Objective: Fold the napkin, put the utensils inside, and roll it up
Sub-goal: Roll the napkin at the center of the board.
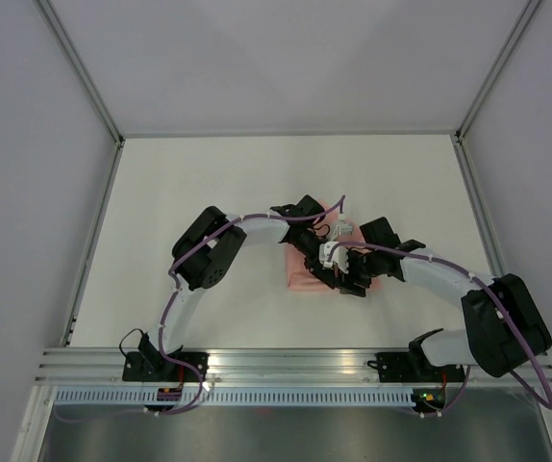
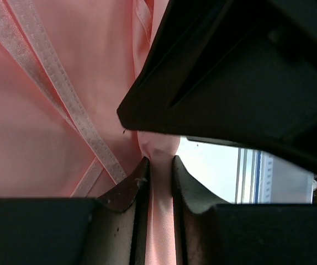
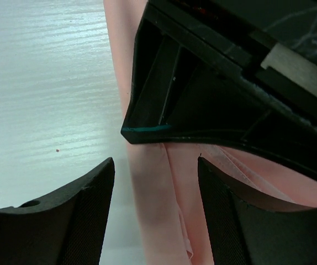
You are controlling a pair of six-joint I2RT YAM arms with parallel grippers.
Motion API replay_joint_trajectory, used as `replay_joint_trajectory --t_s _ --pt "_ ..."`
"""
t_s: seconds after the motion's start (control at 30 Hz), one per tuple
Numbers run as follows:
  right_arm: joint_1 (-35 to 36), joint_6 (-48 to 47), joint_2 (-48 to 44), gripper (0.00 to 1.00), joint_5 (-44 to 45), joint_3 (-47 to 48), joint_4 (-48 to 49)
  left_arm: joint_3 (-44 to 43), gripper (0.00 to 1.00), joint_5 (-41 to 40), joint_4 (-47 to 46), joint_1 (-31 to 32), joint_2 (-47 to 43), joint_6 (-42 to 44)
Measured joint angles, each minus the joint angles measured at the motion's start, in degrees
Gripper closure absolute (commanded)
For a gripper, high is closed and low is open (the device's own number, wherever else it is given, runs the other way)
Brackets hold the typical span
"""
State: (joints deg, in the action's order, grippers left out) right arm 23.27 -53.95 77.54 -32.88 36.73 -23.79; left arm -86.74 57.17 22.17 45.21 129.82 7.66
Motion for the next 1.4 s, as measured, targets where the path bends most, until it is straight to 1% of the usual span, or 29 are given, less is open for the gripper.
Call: replay_joint_trajectory --t_s 0.03,0.13,0.17,0.3,0.4,0.43,0.47,0.5,0.53,0.6,0.63,0.77,0.97,1.2,1.23,1.4 --pt "0.83 0.35 0.0 0.33 0.72 -0.37 0.94 0.0 0.98 0.02 0.13 0.0 0.0 -0.11" --pt "3.15 1.27 0.04 0.38 2.67 -1.31 3.13 0.0 0.98 0.04 0.33 0.0 0.0 -0.33" --pt "3.85 1.51 0.04 0.42 3.28 -1.68 3.87 0.0 0.98 0.04 0.33 0.0 0.0 -0.35" --pt "5.62 2.08 0.26 0.49 4.92 -3.37 6.25 0.0 0.98 0.07 0.33 0.0 0.02 -0.37" --pt "6.23 2.34 0.63 0.62 5.64 -3.52 7.72 -0.02 0.96 0.59 0.46 -0.09 0.22 -0.37" --pt "6.27 2.49 0.87 0.67 5.64 -3.5 7.93 -0.02 0.94 0.79 0.5 -0.13 0.24 -0.37" --pt "6.32 2.75 1.07 0.74 5.49 -3.48 7.96 -0.02 0.89 0.87 0.57 -0.2 0.24 -0.39" --pt "6.49 2.89 1.25 0.78 5.33 -3.41 7.87 0.0 0.82 0.87 0.61 -0.28 0.24 -0.39" --pt "6.64 2.95 1.44 0.8 5.2 -3.23 7.61 0.09 0.78 0.92 0.63 -0.46 0.2 -0.52" --pt "6.64 2.82 2.16 0.84 4.9 -2.67 7.5 0.59 0.66 1.11 0.37 -0.96 -0.07 -0.85" --pt "6.64 2.78 2.64 0.86 4.7 -2.29 7.48 0.92 0.64 0.96 0.11 -1.22 -0.22 -1.03" --pt "6.62 2.54 5.22 0.89 4.15 0.02 6.4 2.43 0.54 0.68 -0.37 -2.45 -1.68 -2.4" --pt "5.11 -0.02 11.8 0.89 0.96 7.15 0.66 5.95 0.52 -3.8 -2.78 -3.91 -5.51 -4.09" --pt "-0.35 -5.68 24.28 0.9 -8.0 20.76 -16.15 11.04 0.5 -11.37 -8.26 -7.52 -11.23 -8.28" --pt "-0.9 -7.54 26.49 0.9 -9.49 23.08 -18.84 12.04 0.5 -13.55 -9.53 -8.11 -12.24 -9.01" --pt "-3.93 -11.08 35.45 0.9 -13.92 31.89 -31.04 17.44 0.5 -21.35 -14.95 -10.23 -17.73 -12.09"
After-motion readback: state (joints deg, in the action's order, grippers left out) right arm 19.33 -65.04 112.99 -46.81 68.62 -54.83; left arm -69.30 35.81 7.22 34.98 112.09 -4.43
